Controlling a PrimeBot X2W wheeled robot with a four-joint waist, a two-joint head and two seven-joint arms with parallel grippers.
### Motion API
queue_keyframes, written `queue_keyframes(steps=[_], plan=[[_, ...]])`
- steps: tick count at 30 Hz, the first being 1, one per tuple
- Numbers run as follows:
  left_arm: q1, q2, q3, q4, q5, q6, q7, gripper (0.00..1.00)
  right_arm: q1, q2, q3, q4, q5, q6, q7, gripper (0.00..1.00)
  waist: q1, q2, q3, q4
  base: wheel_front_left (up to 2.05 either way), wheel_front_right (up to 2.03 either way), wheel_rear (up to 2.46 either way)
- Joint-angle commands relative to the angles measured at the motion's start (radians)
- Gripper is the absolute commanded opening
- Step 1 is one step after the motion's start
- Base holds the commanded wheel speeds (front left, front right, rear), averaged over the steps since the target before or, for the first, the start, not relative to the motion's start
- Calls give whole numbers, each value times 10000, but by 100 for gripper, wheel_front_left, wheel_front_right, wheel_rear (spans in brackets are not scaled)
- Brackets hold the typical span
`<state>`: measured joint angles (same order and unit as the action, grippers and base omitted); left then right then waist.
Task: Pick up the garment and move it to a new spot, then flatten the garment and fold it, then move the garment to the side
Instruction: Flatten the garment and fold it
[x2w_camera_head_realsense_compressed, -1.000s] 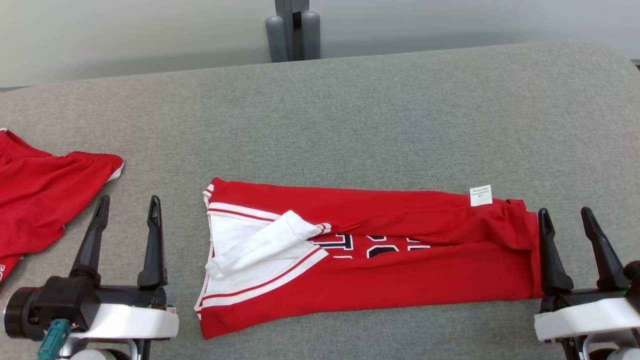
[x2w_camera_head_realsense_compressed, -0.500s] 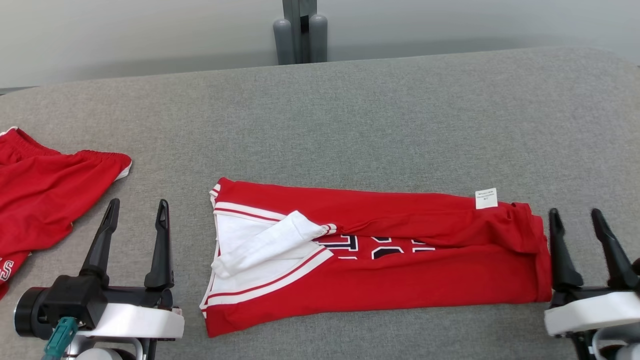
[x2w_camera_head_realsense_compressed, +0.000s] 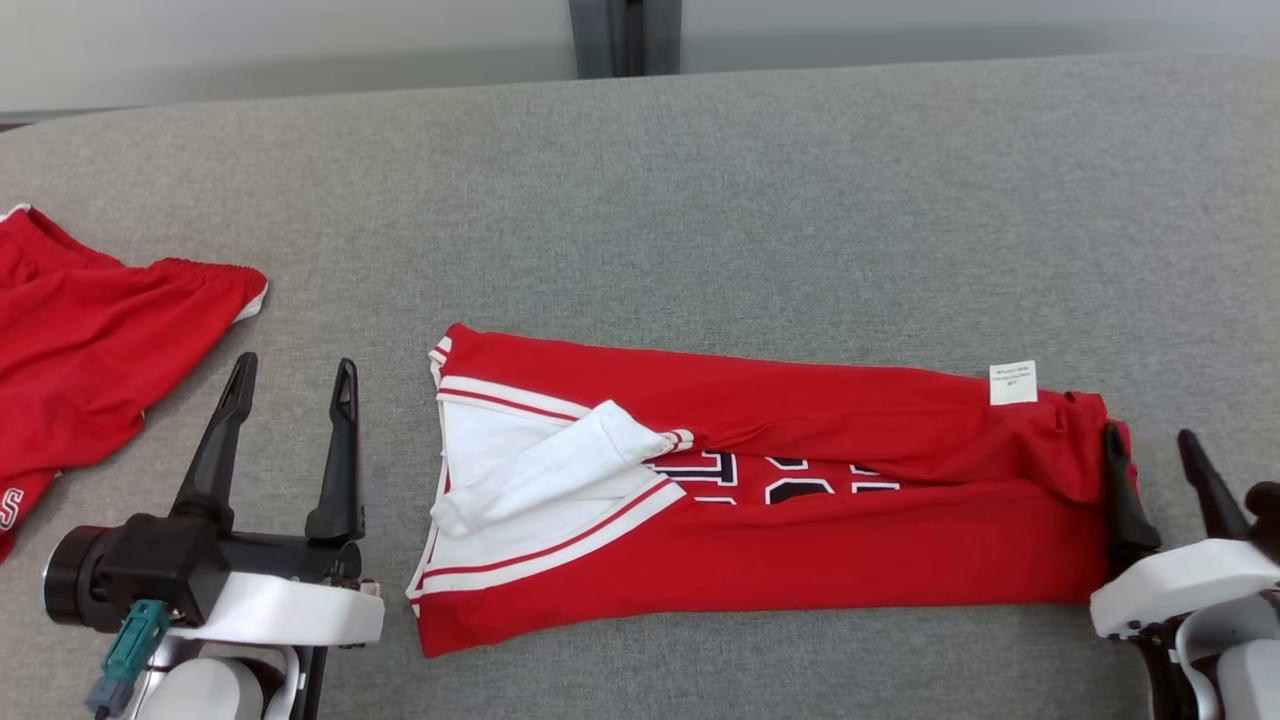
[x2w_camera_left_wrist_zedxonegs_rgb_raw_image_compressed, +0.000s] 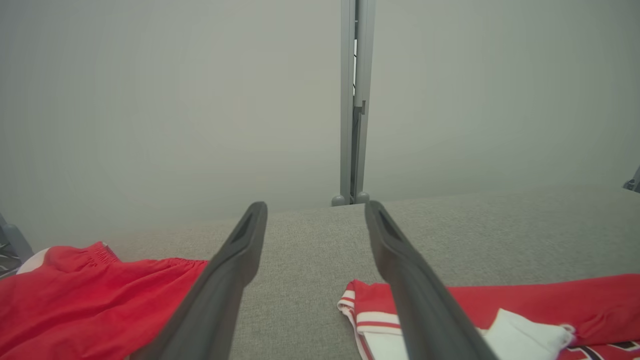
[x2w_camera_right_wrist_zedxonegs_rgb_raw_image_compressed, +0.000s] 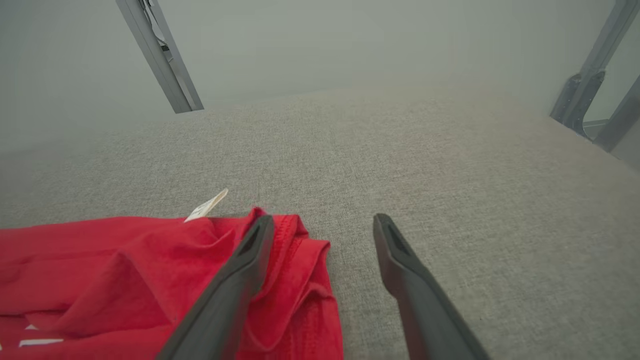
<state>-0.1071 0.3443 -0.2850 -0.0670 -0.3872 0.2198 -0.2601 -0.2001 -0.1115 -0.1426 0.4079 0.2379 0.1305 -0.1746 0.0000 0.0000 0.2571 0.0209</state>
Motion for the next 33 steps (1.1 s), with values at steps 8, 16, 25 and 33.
queue_keyframes(steps=[8,16,25,33], plan=[[-384,-92,32,225,94,-242,-27,100,-621,174,909,2095,722,6,-462,100,0,0,398,72,0,0,0],[-497,-178,136,354,153,-324,-27,100,-404,612,2061,3068,1780,38,-706,43,0,0,407,4,0,0,0],[-522,-228,281,372,200,-438,-27,100,-472,-134,729,2006,2034,-25,-906,0,0,0,396,-270,0,0,0],[-520,-277,336,413,240,-558,-27,100,-265,-1091,-1616,1206,1444,1,-917,0,0,0,363,-415,0,0,0]])
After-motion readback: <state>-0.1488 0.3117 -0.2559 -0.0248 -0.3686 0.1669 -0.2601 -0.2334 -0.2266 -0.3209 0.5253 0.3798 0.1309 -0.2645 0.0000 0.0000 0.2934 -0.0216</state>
